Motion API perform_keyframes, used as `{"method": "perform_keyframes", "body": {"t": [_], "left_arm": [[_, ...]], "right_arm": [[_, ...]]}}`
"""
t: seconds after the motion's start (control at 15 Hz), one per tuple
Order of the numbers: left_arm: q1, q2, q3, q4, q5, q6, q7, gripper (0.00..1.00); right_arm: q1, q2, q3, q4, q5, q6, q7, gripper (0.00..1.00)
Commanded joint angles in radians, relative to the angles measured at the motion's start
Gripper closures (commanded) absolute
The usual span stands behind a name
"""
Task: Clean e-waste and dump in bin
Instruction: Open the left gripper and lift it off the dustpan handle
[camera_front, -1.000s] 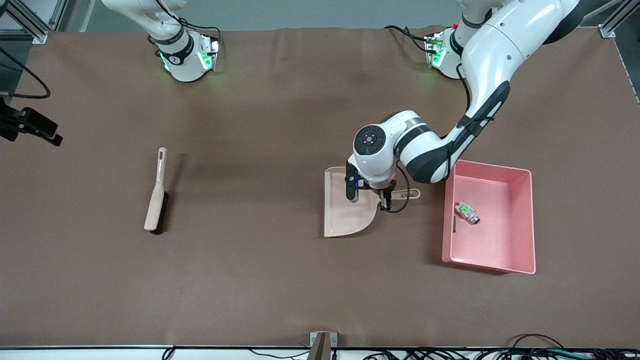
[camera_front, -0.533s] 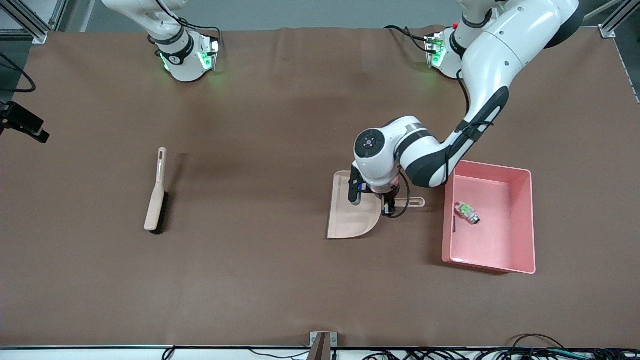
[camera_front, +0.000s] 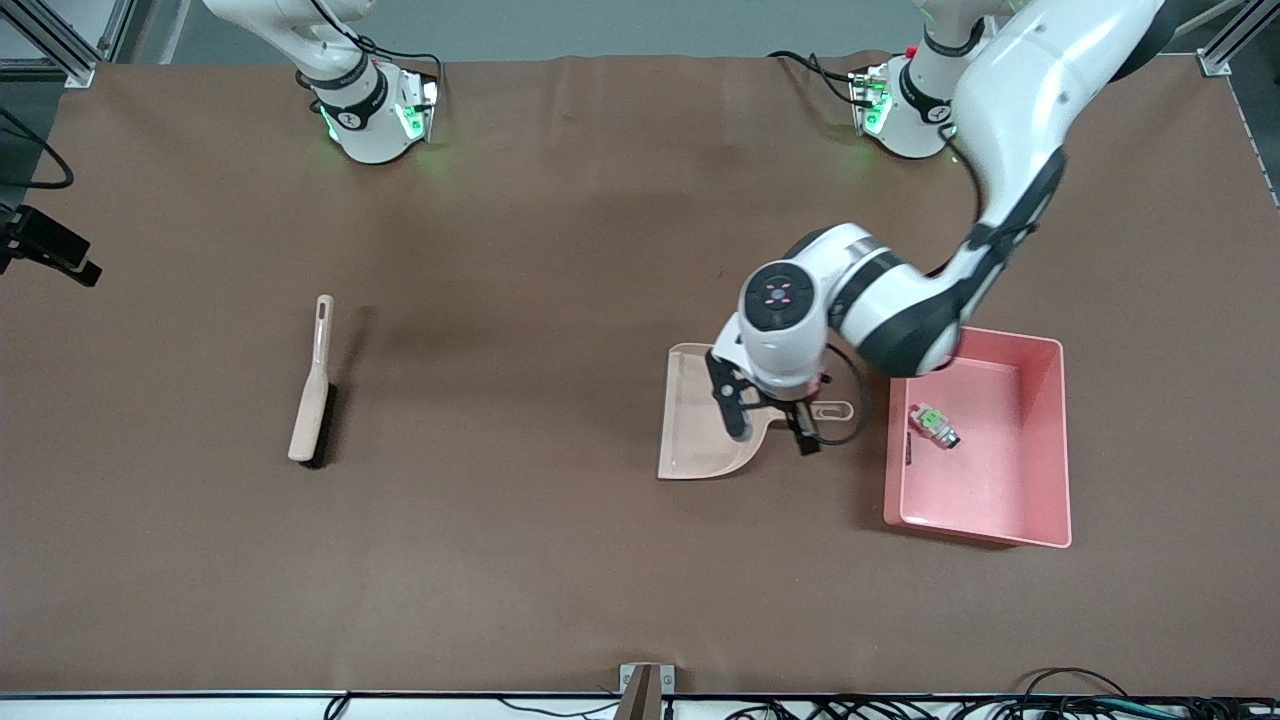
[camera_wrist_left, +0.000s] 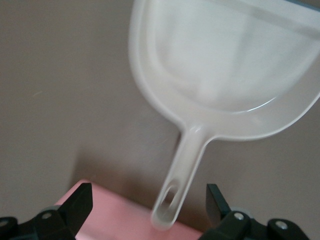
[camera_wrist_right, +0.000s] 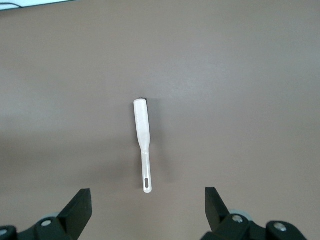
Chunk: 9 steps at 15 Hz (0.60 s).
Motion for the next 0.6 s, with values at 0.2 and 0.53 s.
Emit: {"method": "perform_keyframes", "body": {"t": [0.2, 0.53], "left_arm": [[0.16, -0.27, -0.004, 0.11, -0.309, -0.215, -0.222, 0.0], [0.382, -0.424, -0.004, 0.111, -0.481, -0.379, -0.452, 0.0]], "right_arm": [[-0.008, -0.01, 0.011, 0.002, -0.014, -0.004, -0.051, 0.0], [-0.005, -0.01, 0.014, 0.005, -0.016, -0.004, -0.051, 0.0]]}}
